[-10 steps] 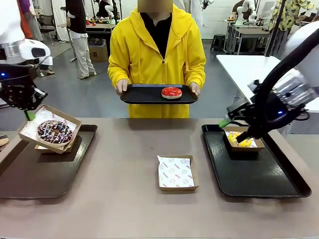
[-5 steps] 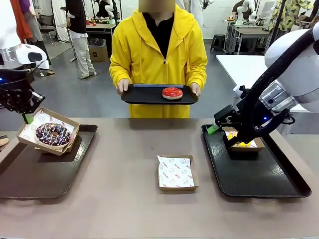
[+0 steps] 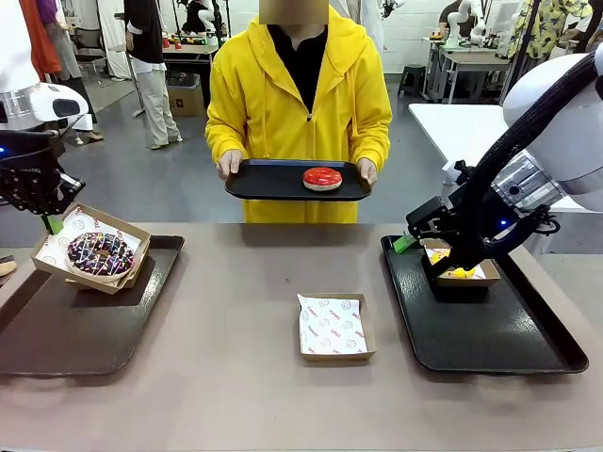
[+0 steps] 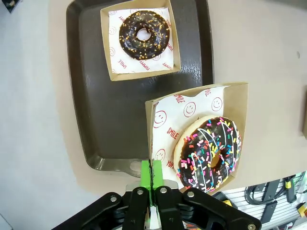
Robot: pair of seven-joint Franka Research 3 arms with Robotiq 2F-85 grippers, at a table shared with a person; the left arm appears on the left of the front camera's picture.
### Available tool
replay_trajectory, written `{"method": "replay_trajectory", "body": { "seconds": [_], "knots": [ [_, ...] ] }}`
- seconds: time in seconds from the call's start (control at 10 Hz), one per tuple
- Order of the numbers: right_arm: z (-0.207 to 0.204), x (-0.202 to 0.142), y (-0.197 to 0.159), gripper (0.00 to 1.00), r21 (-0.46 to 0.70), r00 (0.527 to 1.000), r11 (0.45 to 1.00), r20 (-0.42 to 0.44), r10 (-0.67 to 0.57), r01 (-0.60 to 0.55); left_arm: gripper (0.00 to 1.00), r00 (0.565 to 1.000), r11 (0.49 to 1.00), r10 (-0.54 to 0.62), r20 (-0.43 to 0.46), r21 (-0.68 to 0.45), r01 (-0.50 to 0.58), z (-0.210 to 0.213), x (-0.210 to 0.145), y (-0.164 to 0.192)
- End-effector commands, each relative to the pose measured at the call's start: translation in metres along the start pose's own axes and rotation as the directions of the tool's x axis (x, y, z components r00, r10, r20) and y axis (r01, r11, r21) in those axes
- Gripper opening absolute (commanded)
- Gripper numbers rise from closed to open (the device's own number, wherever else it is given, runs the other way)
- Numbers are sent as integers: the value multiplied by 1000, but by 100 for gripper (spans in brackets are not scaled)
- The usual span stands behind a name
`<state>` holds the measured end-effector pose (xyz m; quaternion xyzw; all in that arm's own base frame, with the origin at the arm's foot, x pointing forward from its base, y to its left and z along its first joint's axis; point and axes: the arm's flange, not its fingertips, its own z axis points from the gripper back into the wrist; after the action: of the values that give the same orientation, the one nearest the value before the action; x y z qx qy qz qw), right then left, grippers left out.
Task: Individually package the donuts and arrange them on the tray.
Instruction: Place the picked Paper togo box on the Handle tray while simultaneously picking up another Paper togo box from the table with the other hand.
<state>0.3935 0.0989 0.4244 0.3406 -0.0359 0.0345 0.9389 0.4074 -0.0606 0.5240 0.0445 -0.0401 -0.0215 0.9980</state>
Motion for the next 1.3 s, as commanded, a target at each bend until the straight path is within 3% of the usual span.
{"method": "replay_trajectory", "body": {
  "seconds": [0.0, 0.1, 0.5, 0.8, 1.2],
  "knots": [
    [0, 0, 1, 100, -5, 1000, 1000, -1, 5, -5, 1, 1000, 1000, 3, 0, 0, -3, 3, -1, 2],
    [0, 0, 0, 100, 0, 1000, 1000, 0, 0, 0, 1, 1000, 1000, 3, 0, 0, -3, 3, -1, 2],
    [-38, 10, 52, 100, -275, 995, 958, 18, 93, -85, 1, 1000, 999, 10, 7, -38, -9, -8, -12, 35],
    [-77, 14, 90, 100, -421, 997, 905, 23, 77, -60, 1, 999, 997, 34, -15, -71, -35, -30, -23, 60],
    [-131, 10, 94, 100, -532, 999, 846, 47, 8, 18, 1, 998, 993, 36, -50, -113, -42, -73, -24, 76]
  ]
}}
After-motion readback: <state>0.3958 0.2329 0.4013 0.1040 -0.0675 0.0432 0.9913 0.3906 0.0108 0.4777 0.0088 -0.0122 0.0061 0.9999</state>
